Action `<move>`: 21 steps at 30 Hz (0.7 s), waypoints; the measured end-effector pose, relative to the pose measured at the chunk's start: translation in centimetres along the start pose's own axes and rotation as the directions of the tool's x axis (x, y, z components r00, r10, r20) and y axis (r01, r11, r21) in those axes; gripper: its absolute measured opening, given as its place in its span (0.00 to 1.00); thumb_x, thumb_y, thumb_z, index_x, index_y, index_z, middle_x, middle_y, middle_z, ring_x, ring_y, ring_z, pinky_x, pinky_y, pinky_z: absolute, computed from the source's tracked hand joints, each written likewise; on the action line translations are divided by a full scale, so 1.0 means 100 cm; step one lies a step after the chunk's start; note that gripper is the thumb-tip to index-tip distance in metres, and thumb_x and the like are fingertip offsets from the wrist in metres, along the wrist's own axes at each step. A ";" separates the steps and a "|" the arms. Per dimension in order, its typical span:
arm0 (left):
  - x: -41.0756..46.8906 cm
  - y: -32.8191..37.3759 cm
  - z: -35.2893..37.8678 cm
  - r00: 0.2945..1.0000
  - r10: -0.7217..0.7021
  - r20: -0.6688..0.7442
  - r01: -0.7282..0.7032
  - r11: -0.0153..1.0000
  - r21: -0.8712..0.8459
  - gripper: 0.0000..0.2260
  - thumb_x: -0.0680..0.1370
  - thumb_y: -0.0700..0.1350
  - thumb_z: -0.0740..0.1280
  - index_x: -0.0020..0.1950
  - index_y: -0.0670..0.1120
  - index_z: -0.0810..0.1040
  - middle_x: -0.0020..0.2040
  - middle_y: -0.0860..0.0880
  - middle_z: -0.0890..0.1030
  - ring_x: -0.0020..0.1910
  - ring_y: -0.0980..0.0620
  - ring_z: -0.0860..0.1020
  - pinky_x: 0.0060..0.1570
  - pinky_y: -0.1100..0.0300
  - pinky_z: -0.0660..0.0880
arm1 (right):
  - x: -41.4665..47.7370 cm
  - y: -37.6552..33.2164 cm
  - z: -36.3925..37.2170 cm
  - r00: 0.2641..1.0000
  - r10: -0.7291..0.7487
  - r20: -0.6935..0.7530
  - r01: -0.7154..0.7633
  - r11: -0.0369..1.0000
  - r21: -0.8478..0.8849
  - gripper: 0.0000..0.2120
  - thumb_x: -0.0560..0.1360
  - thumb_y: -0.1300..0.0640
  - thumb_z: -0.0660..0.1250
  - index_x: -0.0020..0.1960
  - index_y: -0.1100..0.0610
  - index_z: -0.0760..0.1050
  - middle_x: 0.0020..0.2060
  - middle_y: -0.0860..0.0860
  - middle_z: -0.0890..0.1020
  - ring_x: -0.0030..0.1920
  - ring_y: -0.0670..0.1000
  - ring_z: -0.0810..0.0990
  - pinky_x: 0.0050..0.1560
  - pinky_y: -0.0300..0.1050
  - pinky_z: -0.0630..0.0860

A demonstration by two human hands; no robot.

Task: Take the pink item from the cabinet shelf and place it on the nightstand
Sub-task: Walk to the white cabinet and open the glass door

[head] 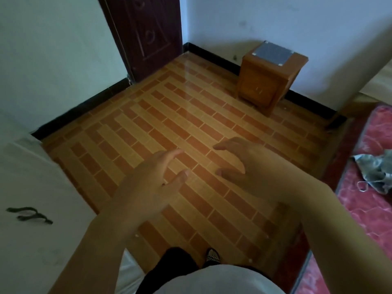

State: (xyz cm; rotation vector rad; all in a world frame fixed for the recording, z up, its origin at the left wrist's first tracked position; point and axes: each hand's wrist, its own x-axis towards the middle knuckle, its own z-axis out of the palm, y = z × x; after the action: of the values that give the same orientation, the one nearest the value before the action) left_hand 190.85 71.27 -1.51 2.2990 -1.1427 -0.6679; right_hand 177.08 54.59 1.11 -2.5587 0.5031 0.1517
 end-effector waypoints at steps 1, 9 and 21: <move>0.013 -0.006 -0.008 1.000 -0.008 -0.017 0.008 1.000 -0.004 0.23 0.75 0.62 0.56 0.69 0.64 0.59 0.70 0.60 0.64 0.64 0.60 0.64 0.60 0.56 0.65 | 0.018 0.001 -0.004 1.000 -0.011 0.007 0.011 1.000 -0.001 0.24 0.75 0.43 0.61 0.69 0.43 0.60 0.69 0.41 0.65 0.66 0.45 0.67 0.57 0.34 0.63; 0.129 -0.069 -0.077 0.992 -0.065 -0.112 0.061 0.997 -0.040 0.23 0.75 0.61 0.56 0.70 0.60 0.61 0.70 0.58 0.65 0.64 0.60 0.64 0.56 0.60 0.63 | 0.185 -0.017 -0.028 0.987 -0.146 0.068 0.149 0.988 -0.035 0.25 0.75 0.43 0.60 0.70 0.44 0.59 0.69 0.43 0.65 0.60 0.43 0.70 0.56 0.36 0.65; 0.286 -0.172 -0.224 0.962 -0.167 -0.216 0.161 0.986 -0.046 0.27 0.70 0.67 0.53 0.69 0.63 0.61 0.70 0.58 0.66 0.66 0.56 0.67 0.61 0.50 0.68 | 0.439 -0.083 -0.067 0.956 -0.277 0.094 0.284 0.956 -0.078 0.25 0.74 0.42 0.61 0.69 0.41 0.59 0.69 0.41 0.65 0.66 0.45 0.66 0.60 0.39 0.60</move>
State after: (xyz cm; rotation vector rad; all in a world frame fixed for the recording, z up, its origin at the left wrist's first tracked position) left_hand 229.84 61.46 -0.86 2.3918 -0.8430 -0.4699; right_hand 220.93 43.52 1.89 -2.6675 0.0994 0.1797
